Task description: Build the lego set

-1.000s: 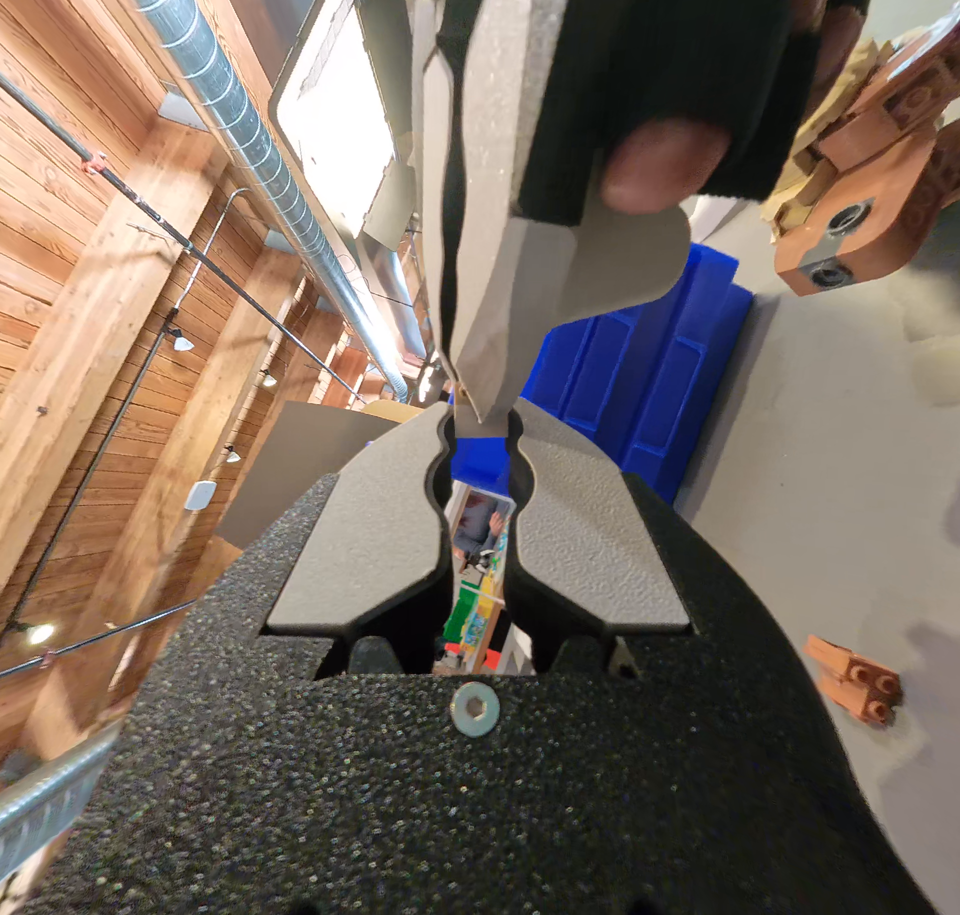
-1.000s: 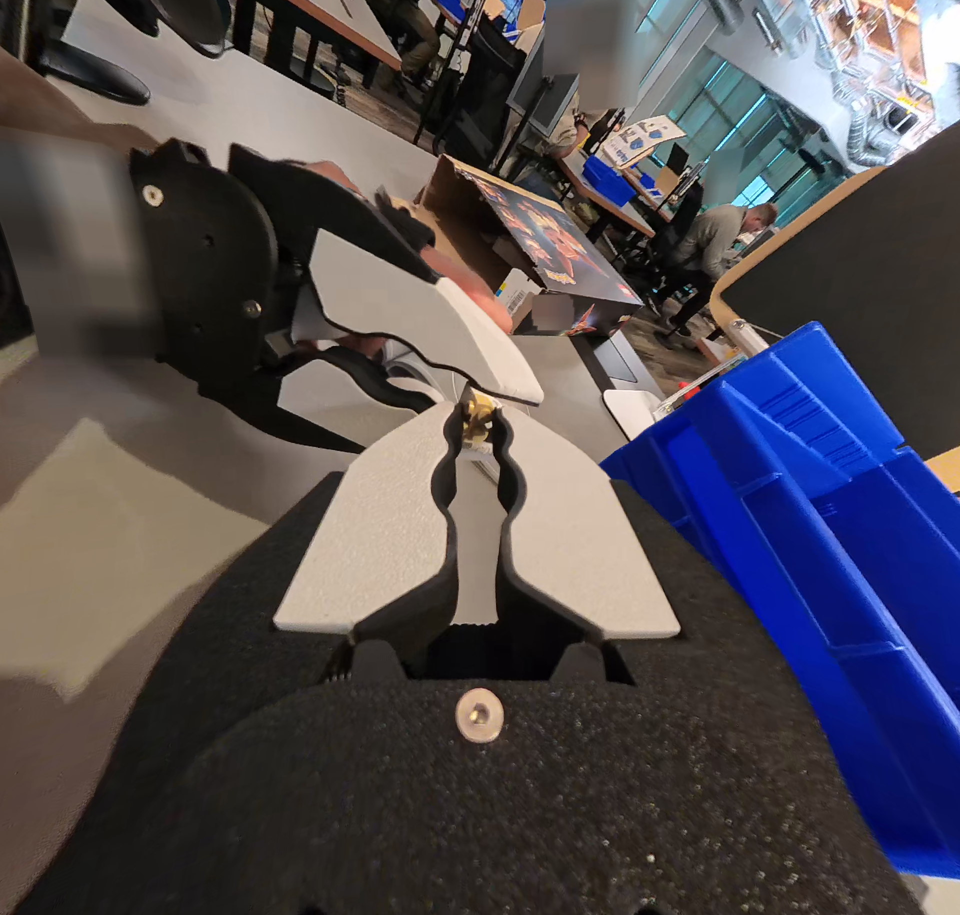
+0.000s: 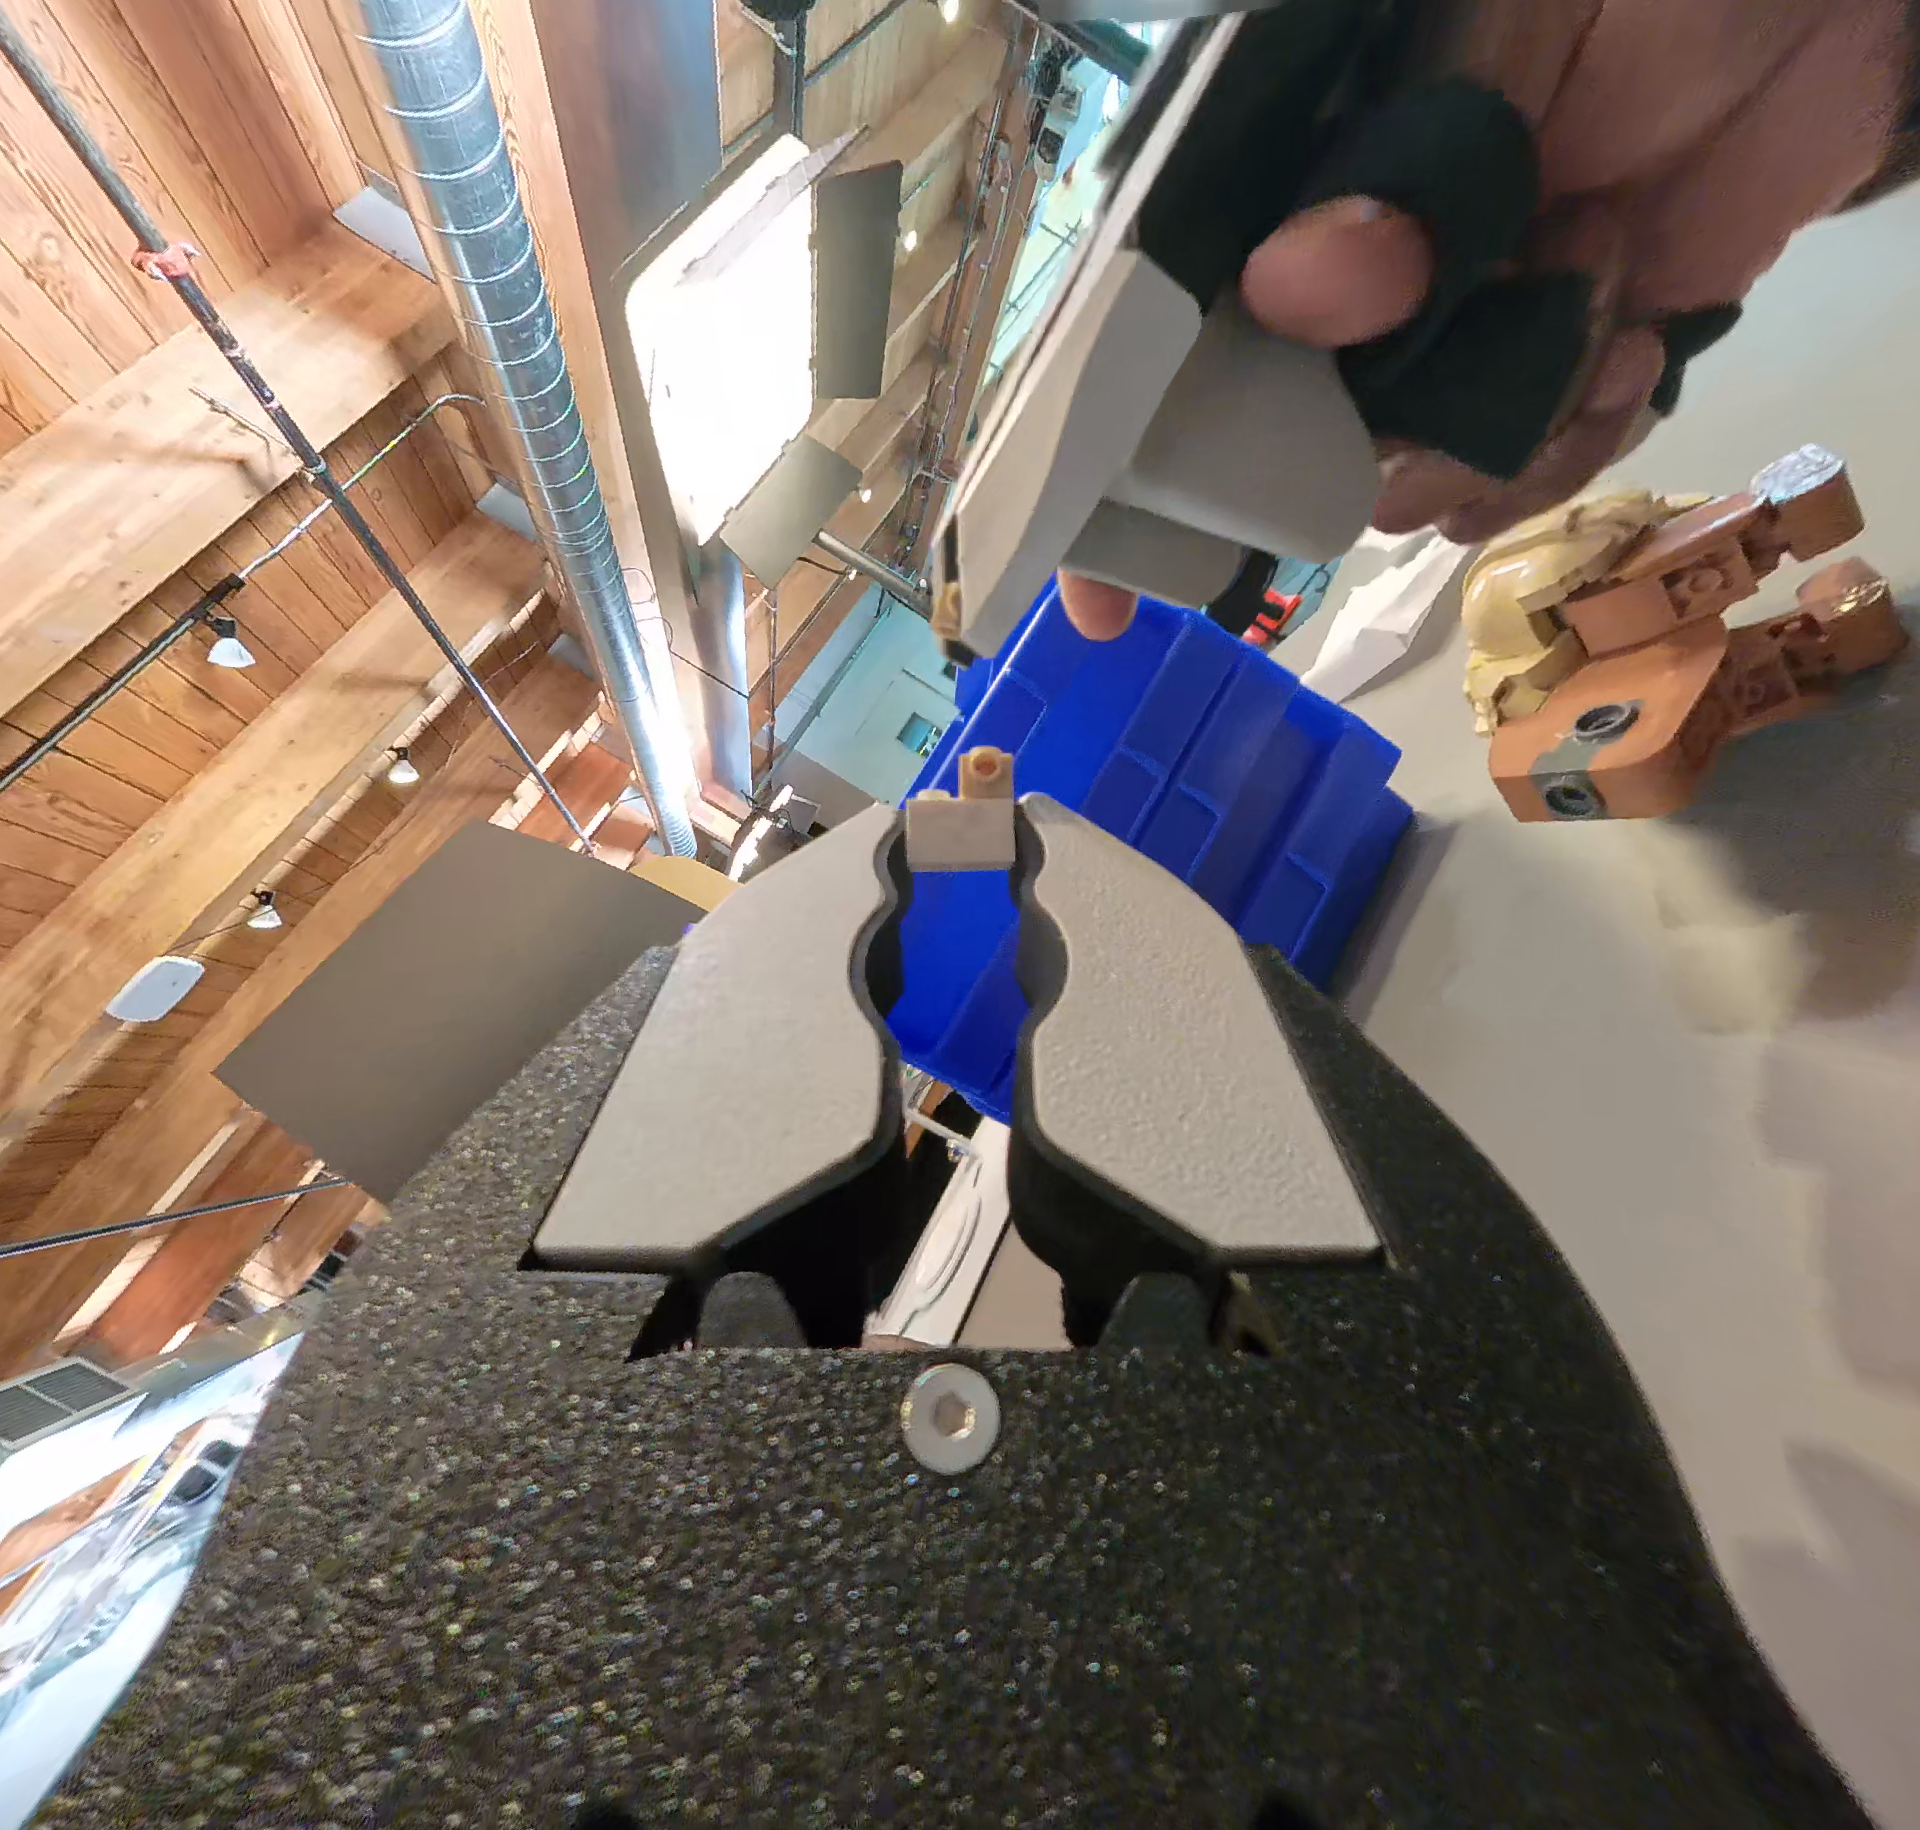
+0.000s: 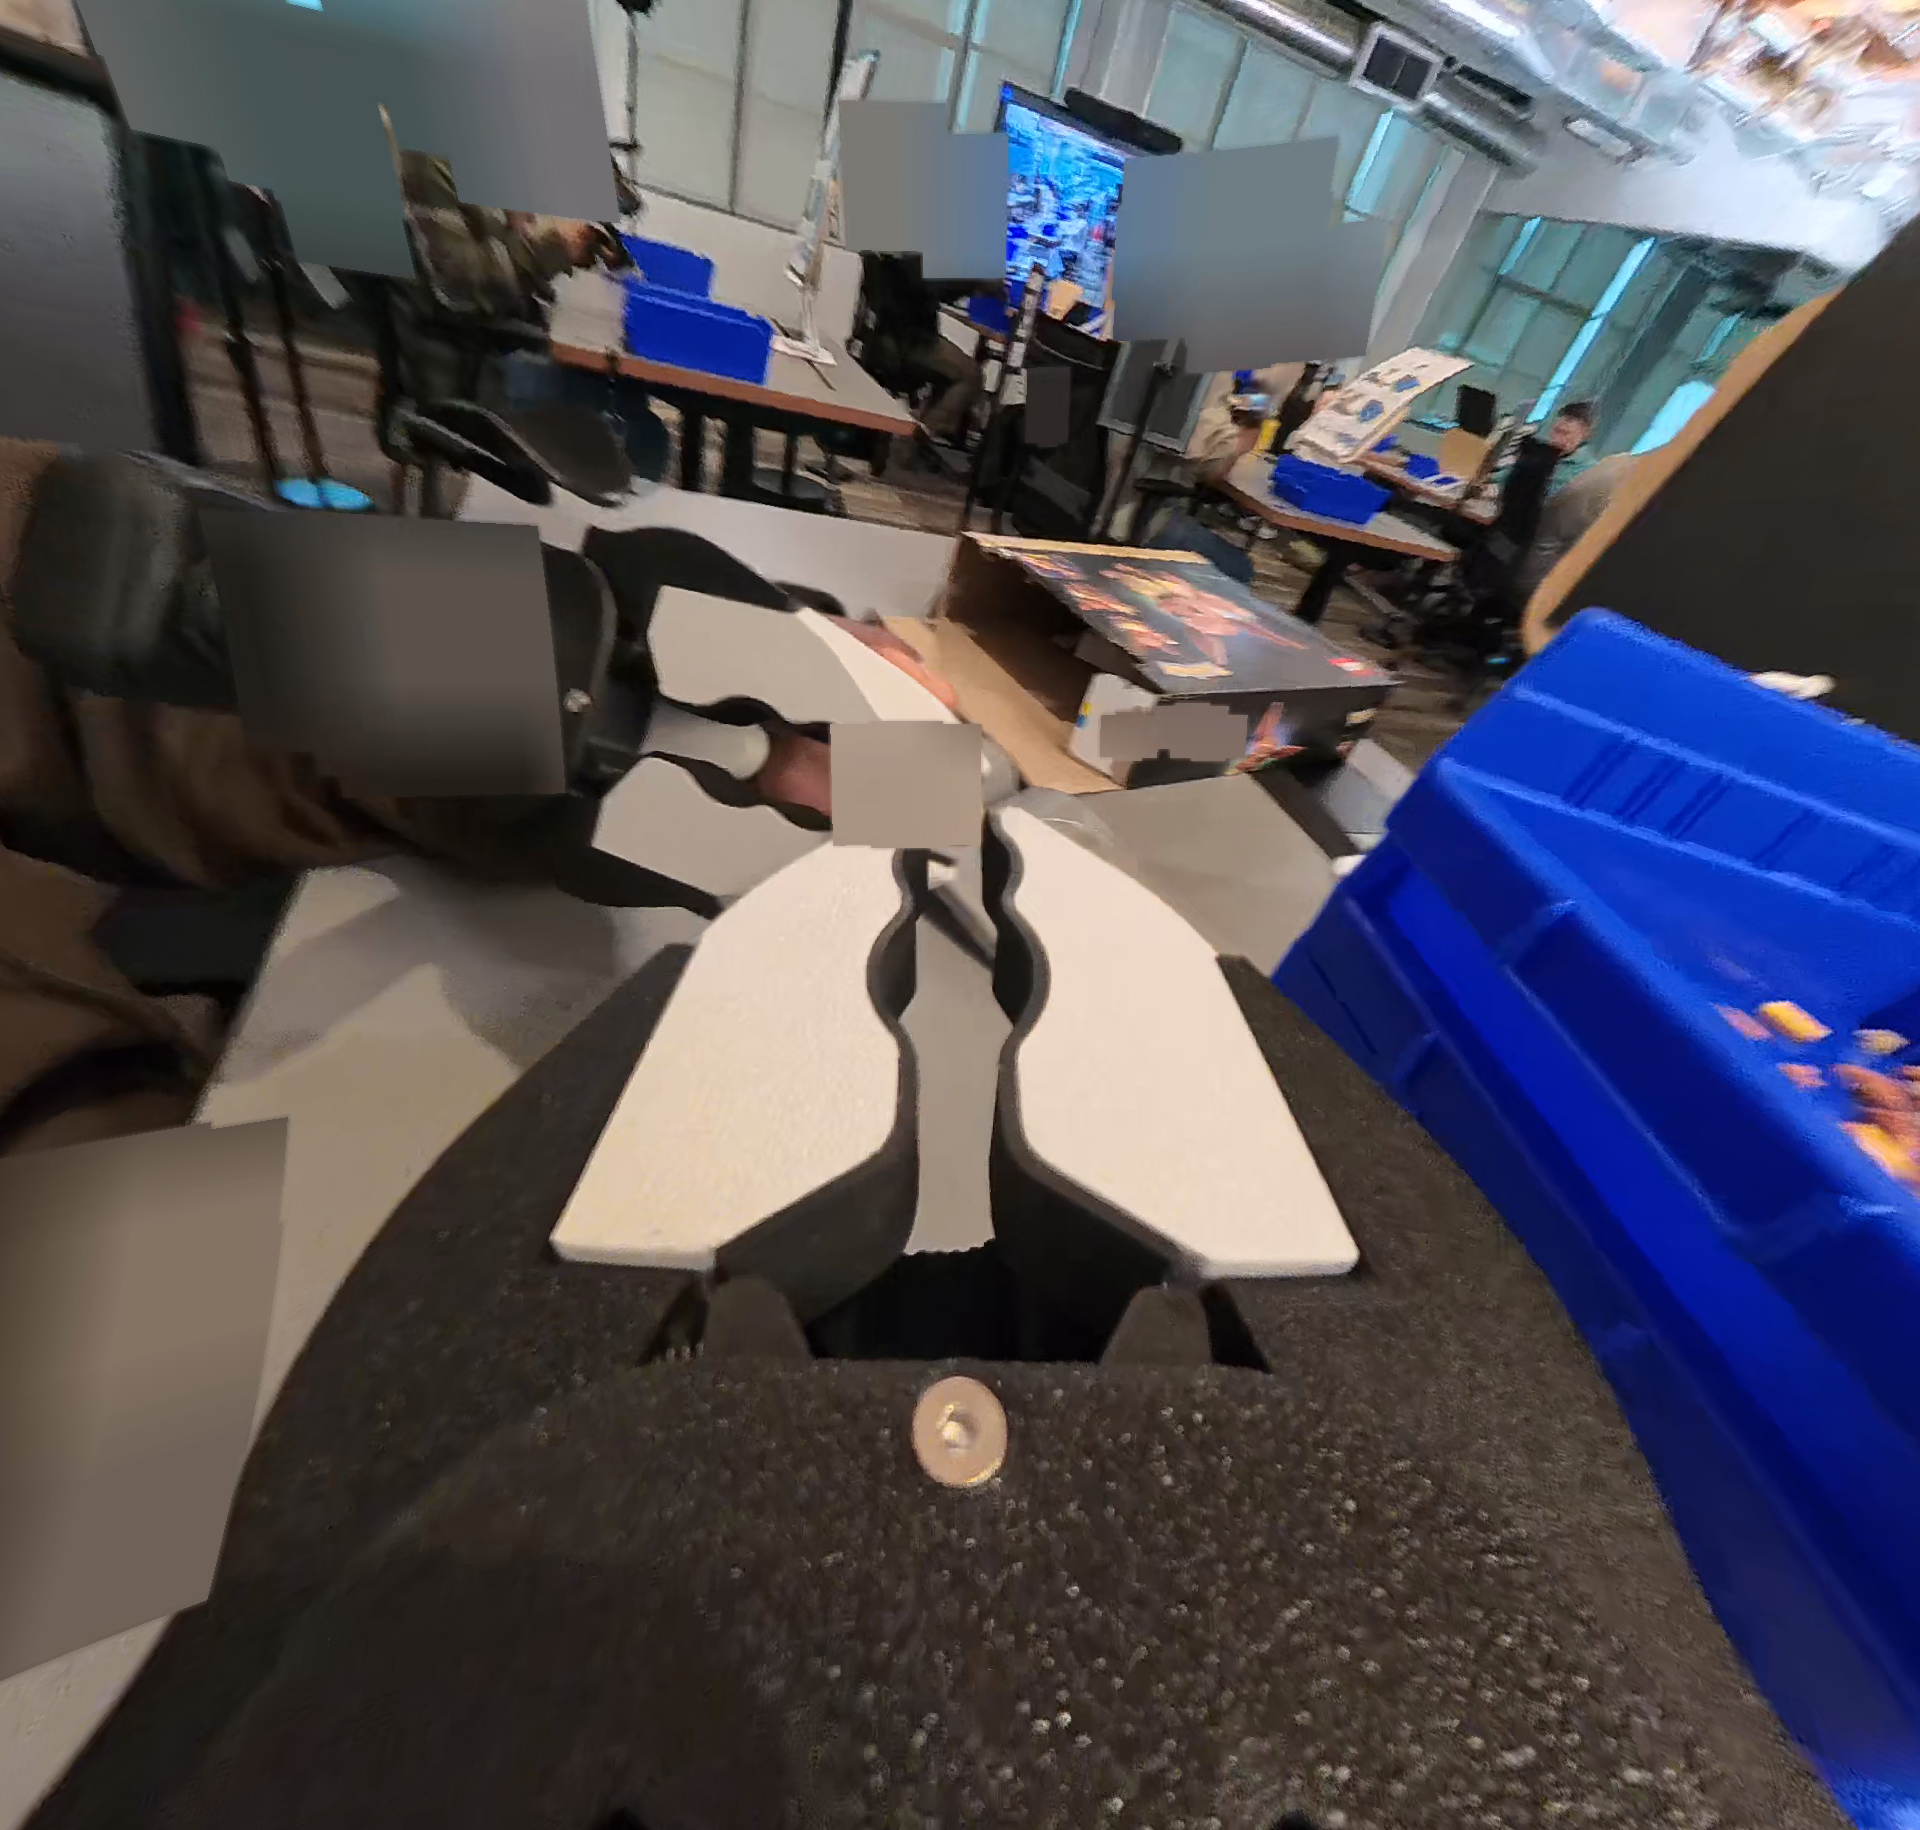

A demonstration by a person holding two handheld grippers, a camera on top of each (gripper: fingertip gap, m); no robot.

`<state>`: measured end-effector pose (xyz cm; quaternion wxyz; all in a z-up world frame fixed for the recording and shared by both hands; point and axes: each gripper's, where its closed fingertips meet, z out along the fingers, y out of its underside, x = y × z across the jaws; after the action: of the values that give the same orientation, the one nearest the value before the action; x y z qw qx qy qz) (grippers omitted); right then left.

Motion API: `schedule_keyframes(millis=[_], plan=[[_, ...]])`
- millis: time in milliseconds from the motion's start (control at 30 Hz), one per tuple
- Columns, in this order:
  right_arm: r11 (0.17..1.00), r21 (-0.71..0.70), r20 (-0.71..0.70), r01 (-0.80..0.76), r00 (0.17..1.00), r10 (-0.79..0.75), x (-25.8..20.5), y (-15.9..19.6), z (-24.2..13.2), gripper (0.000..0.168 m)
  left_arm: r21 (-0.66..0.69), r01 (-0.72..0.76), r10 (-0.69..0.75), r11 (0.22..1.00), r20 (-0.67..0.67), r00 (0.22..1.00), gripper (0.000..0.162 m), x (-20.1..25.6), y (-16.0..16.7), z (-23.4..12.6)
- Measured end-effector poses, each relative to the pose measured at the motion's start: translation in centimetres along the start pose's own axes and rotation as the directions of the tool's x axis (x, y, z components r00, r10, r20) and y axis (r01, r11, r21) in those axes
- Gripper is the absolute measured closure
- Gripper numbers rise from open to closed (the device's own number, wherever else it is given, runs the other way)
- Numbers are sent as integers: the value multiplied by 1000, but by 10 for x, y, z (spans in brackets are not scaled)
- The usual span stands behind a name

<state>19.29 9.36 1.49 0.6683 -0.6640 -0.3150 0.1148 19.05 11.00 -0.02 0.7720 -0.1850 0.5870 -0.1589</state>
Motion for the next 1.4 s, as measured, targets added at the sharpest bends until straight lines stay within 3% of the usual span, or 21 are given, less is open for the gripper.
schedule_keyframes(millis=[167, 300, 400, 533, 667, 767, 867, 933, 1133, 1400], plan=[[991, -84, -346, 102, 930, -125, 78, -19, -5, 159, -20, -31, 31, 999, -8, 999, 144, 6, 2, 2], [960, -278, -603, -38, 785, -144, 176, -17, -17, 159, -32, -45, 44, 998, -18, 999, 144, 10, 4, 3], [925, -327, -638, -194, 768, -64, 211, 1, -10, 145, -45, -40, 39, 998, -14, 999, 144, 7, 8, 3], [932, -288, -650, -220, 759, -22, 220, 7, -6, 142, -65, -12, 12, 998, -11, 1000, 144, 3, 15, 3], [937, -324, -537, -133, 841, -66, 198, -4, 1, 144, -84, 22, -19, 996, 34, 999, 144, -10, 19, 2], [940, -337, -188, -45, 982, -20, 127, -17, 22, 148, -107, 6, 3, 994, 82, 997, 144, -20, 22, 1], [924, -375, 78, 75, 996, -49, 64, -21, 30, 149, -130, -26, 41, 991, 118, 992, 145, -25, 24, 0], [917, -379, 167, 128, 984, -69, 37, -23, 36, 149, -155, -63, 85, 986, 140, 986, 145, -28, 26, 0], [864, -449, 275, 229, 955, -110, -2, -11, 46, 149, -164, -96, 124, 982, 169, 978, 144, -33, 25, -2], [844, -488, 280, 223, 956, -91, -3, 3, 53, 152, -165, -107, 137, 980, 187, 973, 145, -36, 24, -3]])
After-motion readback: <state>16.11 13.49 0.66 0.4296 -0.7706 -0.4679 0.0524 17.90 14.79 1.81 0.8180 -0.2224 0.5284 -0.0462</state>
